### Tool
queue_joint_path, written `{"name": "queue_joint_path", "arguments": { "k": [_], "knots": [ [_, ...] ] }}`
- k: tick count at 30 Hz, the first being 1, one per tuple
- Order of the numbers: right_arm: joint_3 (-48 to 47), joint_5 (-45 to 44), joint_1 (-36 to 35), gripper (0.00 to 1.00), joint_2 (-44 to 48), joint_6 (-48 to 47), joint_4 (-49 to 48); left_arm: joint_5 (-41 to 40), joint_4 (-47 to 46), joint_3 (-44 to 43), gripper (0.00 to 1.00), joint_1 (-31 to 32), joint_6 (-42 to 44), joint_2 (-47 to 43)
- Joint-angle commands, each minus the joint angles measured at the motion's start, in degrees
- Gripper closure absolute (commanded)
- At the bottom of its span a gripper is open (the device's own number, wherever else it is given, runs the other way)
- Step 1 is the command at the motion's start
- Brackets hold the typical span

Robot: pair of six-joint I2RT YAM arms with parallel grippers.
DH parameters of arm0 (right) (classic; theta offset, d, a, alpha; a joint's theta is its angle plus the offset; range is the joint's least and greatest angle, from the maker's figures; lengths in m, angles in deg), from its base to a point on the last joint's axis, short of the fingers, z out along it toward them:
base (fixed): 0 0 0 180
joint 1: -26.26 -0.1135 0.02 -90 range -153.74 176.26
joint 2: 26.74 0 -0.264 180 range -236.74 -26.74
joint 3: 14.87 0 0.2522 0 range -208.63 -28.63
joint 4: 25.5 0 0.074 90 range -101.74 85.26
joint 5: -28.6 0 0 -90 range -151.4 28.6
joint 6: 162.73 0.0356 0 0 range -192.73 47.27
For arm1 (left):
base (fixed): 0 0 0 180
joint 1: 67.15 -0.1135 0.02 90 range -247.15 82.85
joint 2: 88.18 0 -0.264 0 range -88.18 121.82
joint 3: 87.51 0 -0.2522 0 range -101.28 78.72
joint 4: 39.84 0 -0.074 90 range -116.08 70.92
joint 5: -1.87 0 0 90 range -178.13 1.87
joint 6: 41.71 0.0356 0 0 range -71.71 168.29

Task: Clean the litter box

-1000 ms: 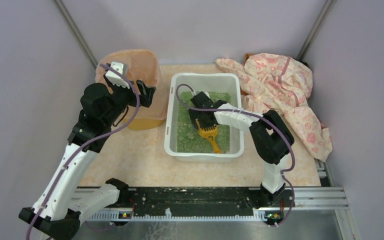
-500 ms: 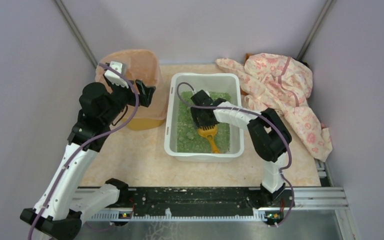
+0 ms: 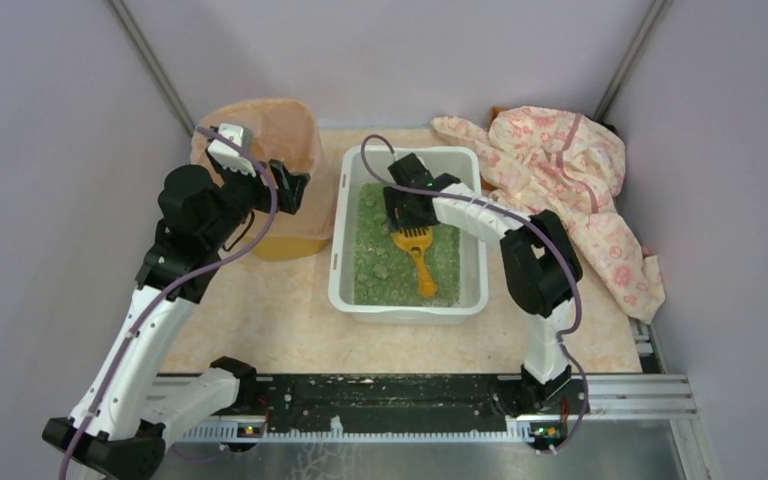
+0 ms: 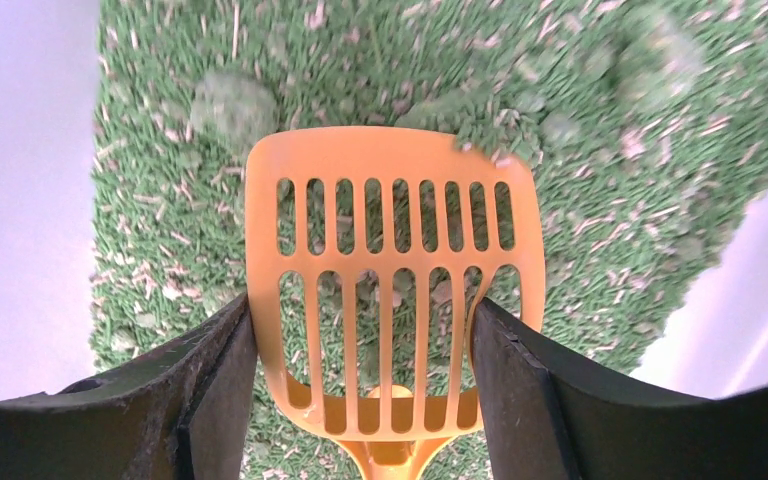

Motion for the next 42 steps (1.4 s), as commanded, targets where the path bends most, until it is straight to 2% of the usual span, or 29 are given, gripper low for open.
{"name": "queue_joint_path", "arguments": {
  "k": [1,7,8,9,10,11,12,18,22,31,35,36,37,39,42],
  "knots": [
    [-5.36,-0.99,2.07,1.0,2.09,-1.07,-0.34,1.58,-2.3,0.56,0.01,-0.7,-0.17,-0.85],
    [-8.33,-1.02,4.06,0.99,0.38,-1.91,-0.94,2.67,-2.55,1.01,0.01,-1.41,-0.47,-0.56],
    [-9.16,-1.71,4.26,0.84,-0.22,-2.09,-1.13,2.96,-2.56,1.02,0.01,-1.56,-0.58,-0.38],
    [-9.95,-2.54,4.37,0.59,-0.8,-2.46,-1.19,3.23,-2.56,1.11,0.01,-1.6,-0.66,-0.35],
    [-10.96,-3.33,4.43,0.4,-1.37,-2.77,-0.65,3.41,-2.69,1.14,0.01,-1.55,-0.78,-0.39],
    [-11.74,-4.11,4.39,0.3,-1.65,-2.85,0.47,3.5,-2.81,1.18,0.01,-1.56,-0.87,-0.36],
    [-11.85,-4.48,4.32,0.25,-1.34,-2.86,0.93,3.43,-2.74,1.24,0.01,-1.58,-0.92,-0.34],
    [0.06,-6.02,3.71,0.15,6.77,-2.44,-3.13,4.09,-3.02,1.3,0.01,-1.71,-1.32,0.01],
    [4.82,-5.17,3.69,0.08,7.57,-2.58,-4.09,5.34,-3.15,1.11,0.01,-1.96,-1.83,0.22],
    [12.01,-4.66,2.06,0.06,10.28,-1.67,-4.6,5.54,-2.91,1.1,0.01,-2.04,-1.97,0.73],
    [15.07,-4.01,1.05,0.12,9.65,-0.33,-5.42,5.95,-3.0,1.13,0.01,-1.99,-2.19,0.84],
    [15.71,-3.5,0.85,0.18,9.55,-0.05,-5.81,5.93,-3.02,1.16,0.01,-1.99,-2.17,0.84],
    [16.23,-3.14,0.75,0.31,9.43,0.33,-6.1,6.08,-3.05,1.1,0.01,-1.99,-2.23,0.82],
    [16.83,-2.76,0.66,0.5,9.31,1.01,-6.18,6.27,-3.07,1.08,0.01,-1.99,-2.25,0.79],
    [16.9,-3.01,0.54,0.72,10.0,1.46,-5.64,6.47,-3.13,1.15,0.01,-2.0,-2.44,0.76]
  ]
}}
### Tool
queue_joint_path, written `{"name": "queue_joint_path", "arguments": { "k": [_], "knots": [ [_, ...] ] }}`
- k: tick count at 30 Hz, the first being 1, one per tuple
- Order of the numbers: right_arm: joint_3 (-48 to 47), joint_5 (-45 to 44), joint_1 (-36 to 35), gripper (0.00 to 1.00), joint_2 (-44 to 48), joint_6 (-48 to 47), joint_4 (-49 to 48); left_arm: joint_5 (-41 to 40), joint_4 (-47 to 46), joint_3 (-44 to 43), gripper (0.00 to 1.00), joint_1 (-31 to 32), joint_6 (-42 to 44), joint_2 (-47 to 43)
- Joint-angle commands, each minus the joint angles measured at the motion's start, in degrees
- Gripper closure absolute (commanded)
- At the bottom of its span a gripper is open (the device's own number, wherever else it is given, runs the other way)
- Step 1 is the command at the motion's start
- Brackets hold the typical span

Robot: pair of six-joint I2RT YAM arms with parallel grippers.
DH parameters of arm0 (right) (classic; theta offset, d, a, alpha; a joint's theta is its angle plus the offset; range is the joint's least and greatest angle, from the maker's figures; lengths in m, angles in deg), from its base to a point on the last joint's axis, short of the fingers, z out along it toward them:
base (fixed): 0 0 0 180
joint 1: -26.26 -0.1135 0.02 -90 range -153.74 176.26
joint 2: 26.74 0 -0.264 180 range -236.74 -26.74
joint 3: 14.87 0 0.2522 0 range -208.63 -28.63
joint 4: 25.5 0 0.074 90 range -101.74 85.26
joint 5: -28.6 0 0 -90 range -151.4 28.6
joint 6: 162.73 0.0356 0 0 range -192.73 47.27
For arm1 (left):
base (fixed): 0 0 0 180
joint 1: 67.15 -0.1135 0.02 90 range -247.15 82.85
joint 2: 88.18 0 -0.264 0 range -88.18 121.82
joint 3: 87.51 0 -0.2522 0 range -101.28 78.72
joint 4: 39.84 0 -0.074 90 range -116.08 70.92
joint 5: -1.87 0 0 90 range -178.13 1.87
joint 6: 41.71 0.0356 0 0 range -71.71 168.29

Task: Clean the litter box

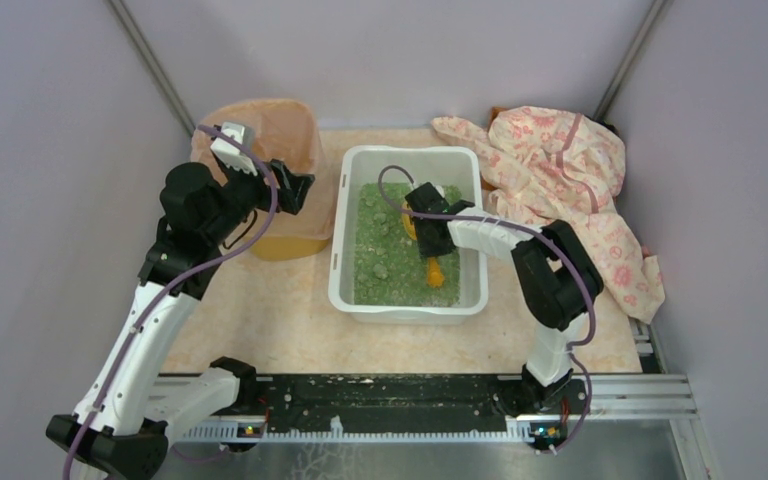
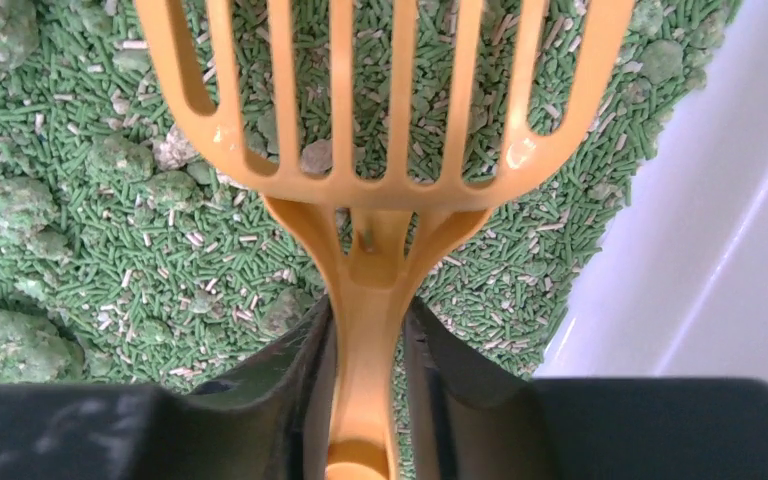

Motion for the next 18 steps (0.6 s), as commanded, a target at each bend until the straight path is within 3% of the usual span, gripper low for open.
{"name": "queue_joint_path", "arguments": {
  "k": [1,3,11,18],
  "knots": [
    [0.09,-0.12,-0.66,0.8,3.29,1.39,-1.77,1.33,-1.93,0.46,0.01,-0.38,-0.57,-0.06],
    [-0.17,-0.65,-0.65,0.99,4.82,1.32,-1.38,1.56,-2.05,0.41,0.01,-0.4,-0.7,0.12],
    [-0.78,-0.52,-0.73,1.0,14.77,-0.09,-0.38,5.02,-2.32,-0.22,0.01,-0.37,-1.93,0.38],
    [1.98,2.58,-0.72,1.0,22.59,-3.95,-3.7,20.24,-6.38,-2.96,0.01,-0.24,-10.28,2.72]
  ]
}}
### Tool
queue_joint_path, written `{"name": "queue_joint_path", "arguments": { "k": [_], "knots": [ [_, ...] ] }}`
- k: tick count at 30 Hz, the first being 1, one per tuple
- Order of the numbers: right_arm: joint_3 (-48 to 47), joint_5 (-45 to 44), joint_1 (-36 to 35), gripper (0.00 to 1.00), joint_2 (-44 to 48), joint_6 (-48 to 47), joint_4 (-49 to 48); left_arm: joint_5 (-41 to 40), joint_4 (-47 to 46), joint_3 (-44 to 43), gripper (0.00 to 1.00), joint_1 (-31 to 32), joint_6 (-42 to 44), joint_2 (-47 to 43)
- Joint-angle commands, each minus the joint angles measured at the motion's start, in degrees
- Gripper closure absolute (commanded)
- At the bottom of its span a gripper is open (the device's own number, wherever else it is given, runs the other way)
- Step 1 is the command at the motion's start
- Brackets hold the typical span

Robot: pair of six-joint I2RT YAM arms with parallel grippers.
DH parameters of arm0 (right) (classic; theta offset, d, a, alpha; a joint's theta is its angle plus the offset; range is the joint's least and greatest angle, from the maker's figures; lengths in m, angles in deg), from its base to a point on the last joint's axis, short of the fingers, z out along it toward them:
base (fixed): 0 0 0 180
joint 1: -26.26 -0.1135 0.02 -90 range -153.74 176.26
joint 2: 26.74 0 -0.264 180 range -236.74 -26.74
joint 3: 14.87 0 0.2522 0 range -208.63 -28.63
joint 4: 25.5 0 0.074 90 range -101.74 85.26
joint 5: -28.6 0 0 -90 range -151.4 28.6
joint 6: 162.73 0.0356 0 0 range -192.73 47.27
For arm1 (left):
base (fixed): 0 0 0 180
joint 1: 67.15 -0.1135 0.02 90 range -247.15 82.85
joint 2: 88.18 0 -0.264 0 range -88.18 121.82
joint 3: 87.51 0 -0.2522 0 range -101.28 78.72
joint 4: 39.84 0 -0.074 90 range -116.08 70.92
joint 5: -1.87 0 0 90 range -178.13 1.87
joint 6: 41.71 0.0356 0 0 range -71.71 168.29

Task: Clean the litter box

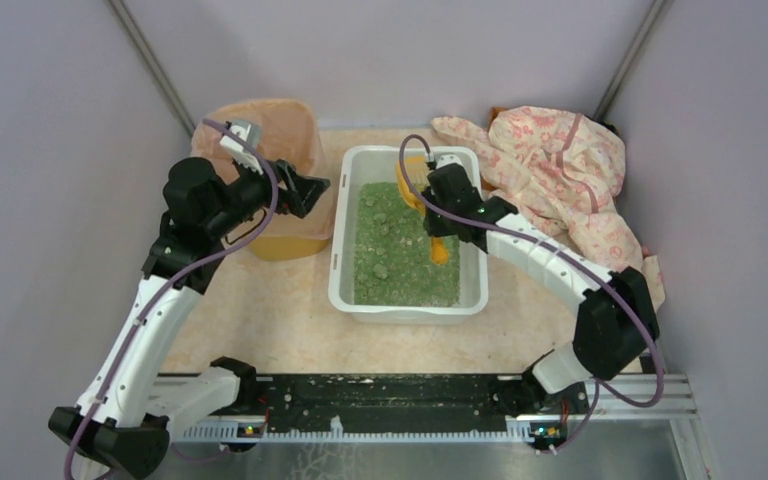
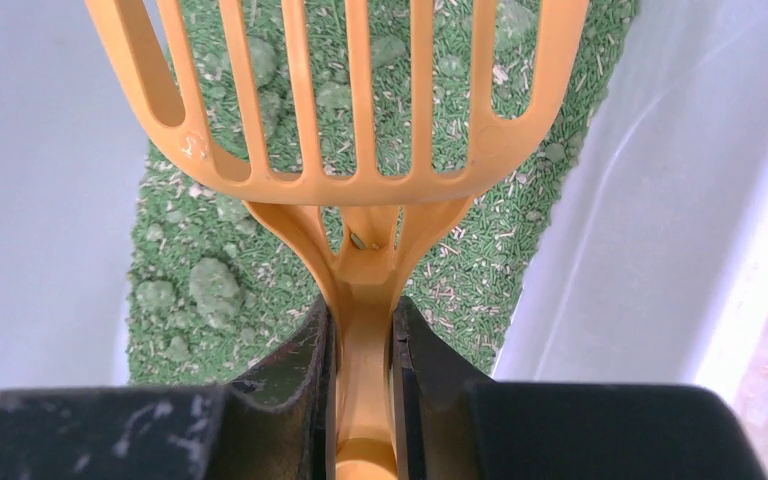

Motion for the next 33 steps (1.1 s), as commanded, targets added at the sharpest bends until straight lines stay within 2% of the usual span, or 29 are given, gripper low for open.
{"name": "queue_joint_path", "arguments": {
  "k": [1,4,9,13,16,18,21,25,28,33],
  "knots": [
    [2.37,2.71,-0.73,1.0,5.96,-3.71,-4.67,14.36,-7.09,-2.65,0.01,-0.11,-8.04,2.24],
    [4.14,4.7,-0.7,1.0,8.99,-5.42,-7.37,19.78,-10.98,-4.37,0.01,1.01,-11.78,5.03],
    [6.53,8.78,-0.7,1.0,14.49,-7.95,-11.38,21.08,-11.59,-8.41,0.01,1.9,-14.23,11.31],
    [8.33,12.71,-0.77,1.0,19.19,-9.75,-14.35,23.56,-19.32,-6.18,0.01,1.85,-19.58,14.43],
    [8.53,15.48,-1.0,1.0,21.77,-11.58,-14.38,24.57,-20.64,-6.88,0.02,2.02,-22.07,17.86],
    [7.75,16.15,-1.62,1.0,22.45,-13.39,-12.83,24.32,-18.68,-9.81,0.02,2.24,-22.16,20.5],
    [5.9,16.44,-3.4,1.0,22.31,-15.89,-9.32,23.46,-10.98,-16.03,0.02,3.12,-20.71,24.98],
    [4.29,15.02,-6.48,1.0,21.84,-17.92,-5.74,25.7,-7.65,-20.66,0.02,3.92,-20.98,28.91],
    [4.56,13.71,-7.9,1.0,22.59,-18.74,-4.97,27.73,-4.93,-22.42,0.04,4.44,-20.92,31.2],
    [5.09,12.96,-8.48,1.0,23.45,-19.24,-4.23,26.4,0.63,-23.08,0.06,5.26,-18.64,32.32]
  ]
}}
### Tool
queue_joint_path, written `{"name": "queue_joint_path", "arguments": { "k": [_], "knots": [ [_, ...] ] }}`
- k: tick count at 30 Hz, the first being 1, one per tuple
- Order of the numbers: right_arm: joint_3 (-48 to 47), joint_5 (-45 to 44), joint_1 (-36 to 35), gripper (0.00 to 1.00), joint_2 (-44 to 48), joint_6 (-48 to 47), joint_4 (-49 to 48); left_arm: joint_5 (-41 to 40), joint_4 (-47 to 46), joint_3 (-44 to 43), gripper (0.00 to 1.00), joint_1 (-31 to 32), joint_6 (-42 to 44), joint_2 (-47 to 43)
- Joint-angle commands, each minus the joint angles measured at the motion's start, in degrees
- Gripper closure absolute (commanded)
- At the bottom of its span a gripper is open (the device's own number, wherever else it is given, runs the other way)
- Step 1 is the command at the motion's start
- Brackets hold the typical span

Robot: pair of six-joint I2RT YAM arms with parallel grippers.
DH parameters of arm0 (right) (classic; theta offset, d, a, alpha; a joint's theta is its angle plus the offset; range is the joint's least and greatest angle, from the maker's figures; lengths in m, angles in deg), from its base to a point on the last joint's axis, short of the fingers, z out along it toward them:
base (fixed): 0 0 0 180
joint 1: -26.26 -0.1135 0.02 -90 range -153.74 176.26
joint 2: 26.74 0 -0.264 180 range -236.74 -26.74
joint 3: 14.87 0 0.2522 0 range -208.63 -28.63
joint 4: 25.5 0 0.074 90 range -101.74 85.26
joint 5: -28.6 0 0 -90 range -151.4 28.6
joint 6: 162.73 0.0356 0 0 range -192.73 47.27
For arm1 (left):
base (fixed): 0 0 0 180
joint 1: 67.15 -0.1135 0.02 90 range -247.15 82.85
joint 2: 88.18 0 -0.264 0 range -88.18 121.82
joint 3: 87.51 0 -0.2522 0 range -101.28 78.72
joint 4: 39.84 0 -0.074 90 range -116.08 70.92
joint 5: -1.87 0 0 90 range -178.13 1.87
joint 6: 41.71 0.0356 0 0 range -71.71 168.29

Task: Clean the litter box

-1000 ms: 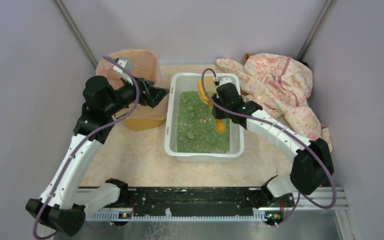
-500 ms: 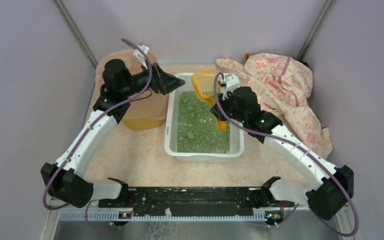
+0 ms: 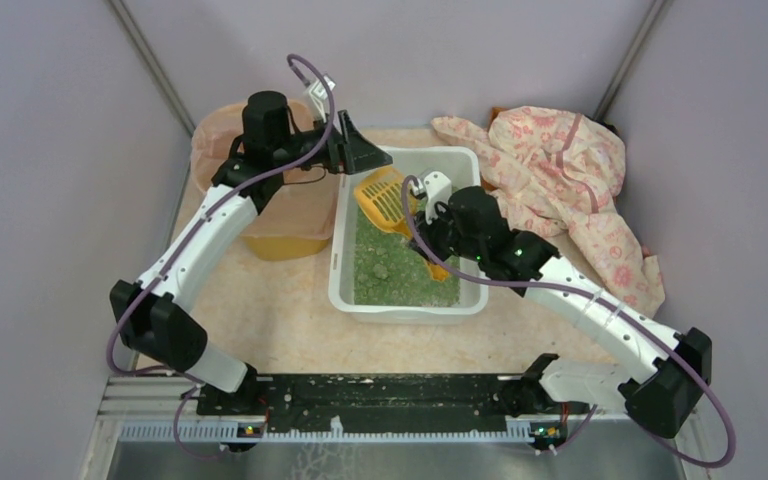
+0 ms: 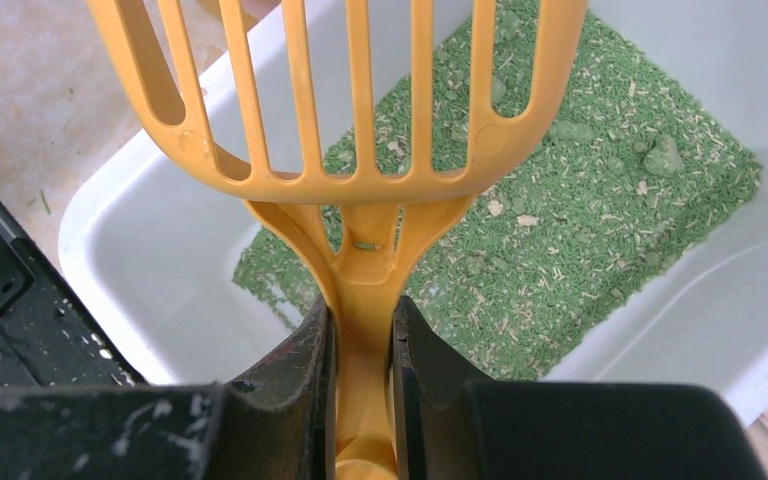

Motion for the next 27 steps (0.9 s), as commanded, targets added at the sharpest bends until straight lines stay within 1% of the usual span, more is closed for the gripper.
{"name": "queue_joint_path", "arguments": {
  "k": [1,6,8,15,18,23,26,27],
  "knots": [
    [-2.77,-1.9,-0.52,1.0,2.03,-1.98,0.16,1.08,7.95,-2.57,0.06,0.92,2.71,1.19],
    [-3.58,-2.89,-0.83,1.0,2.88,-2.5,1.78,-1.87,14.73,-3.33,0.05,0.83,5.17,-0.58],
    [-3.62,-2.58,-0.88,1.0,2.94,-2.5,1.6,-0.35,15.08,-3.33,0.06,0.96,4.59,-0.68],
    [-3.83,-2.31,-0.88,1.0,1.55,-2.48,0.27,1.69,16.91,-4.35,0.13,3.68,5.23,1.73],
    [-4.38,-2.25,-0.85,1.0,1.21,-4.17,0.29,1.34,17.01,-4.3,0.2,4.96,5.39,2.24],
    [-4.93,-1.79,-0.9,1.0,1.35,-4.2,0.3,1.87,16.45,-4.37,0.6,5.77,4.96,2.91],
    [-4.8,-2.11,-0.9,1.0,1.93,-4.25,0.36,2.36,15.57,-3.5,0.87,5.8,4.49,2.66],
    [-4.79,-2.18,-0.9,1.0,2.15,-4.26,0.24,2.42,15.44,-3.24,0.93,5.88,4.4,2.51]
  ]
}}
